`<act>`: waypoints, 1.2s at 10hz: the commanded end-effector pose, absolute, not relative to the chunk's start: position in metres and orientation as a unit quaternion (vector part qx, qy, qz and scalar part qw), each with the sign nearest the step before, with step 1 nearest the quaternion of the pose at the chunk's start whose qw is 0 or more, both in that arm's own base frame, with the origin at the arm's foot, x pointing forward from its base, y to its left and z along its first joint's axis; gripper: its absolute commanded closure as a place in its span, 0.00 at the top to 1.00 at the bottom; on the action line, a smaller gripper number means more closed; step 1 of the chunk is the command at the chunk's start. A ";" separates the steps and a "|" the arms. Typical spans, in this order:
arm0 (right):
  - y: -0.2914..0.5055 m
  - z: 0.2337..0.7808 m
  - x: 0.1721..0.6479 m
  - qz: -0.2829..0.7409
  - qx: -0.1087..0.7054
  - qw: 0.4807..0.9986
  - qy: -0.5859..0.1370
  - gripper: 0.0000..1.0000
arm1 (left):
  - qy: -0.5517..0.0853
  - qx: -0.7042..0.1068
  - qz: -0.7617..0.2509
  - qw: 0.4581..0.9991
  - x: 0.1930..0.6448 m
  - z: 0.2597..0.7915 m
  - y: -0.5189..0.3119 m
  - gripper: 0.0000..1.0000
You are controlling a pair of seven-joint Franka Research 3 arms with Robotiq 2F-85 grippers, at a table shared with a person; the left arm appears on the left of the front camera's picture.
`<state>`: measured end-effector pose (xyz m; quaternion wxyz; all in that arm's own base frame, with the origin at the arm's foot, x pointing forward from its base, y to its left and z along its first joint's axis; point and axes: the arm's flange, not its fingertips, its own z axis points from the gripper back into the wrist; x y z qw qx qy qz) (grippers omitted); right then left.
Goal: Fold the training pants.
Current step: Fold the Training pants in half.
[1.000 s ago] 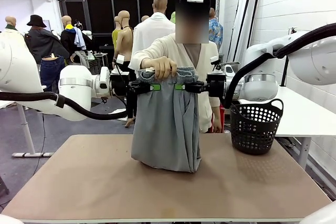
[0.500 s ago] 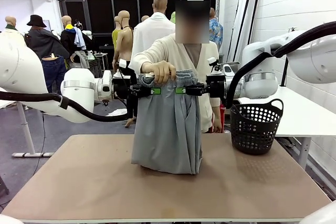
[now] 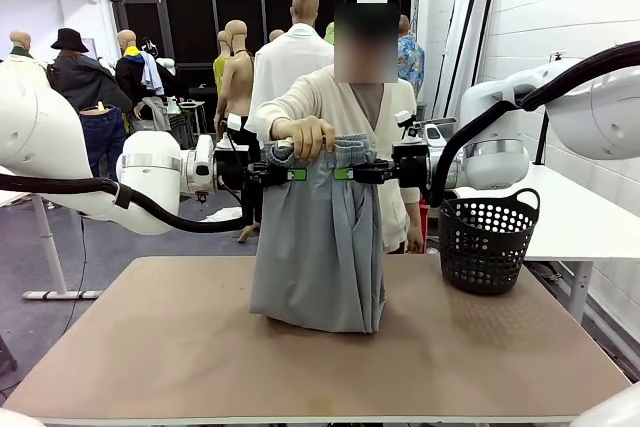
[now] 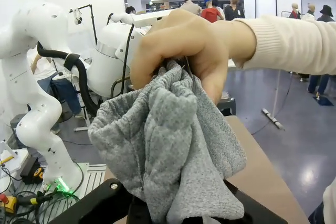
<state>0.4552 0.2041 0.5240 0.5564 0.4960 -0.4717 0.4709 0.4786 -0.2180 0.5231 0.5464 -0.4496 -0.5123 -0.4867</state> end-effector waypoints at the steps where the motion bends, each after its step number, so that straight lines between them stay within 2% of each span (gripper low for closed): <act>1: 0.205 0.526 0.453 0.473 0.503 0.550 -0.471 0.00 | -0.513 -0.448 -0.488 0.546 0.474 0.525 -0.217 0.00; 12: 0.205 0.526 0.453 0.473 0.503 0.550 -0.471 0.00 | -0.513 -0.448 -0.488 0.546 0.474 0.525 -0.217 0.00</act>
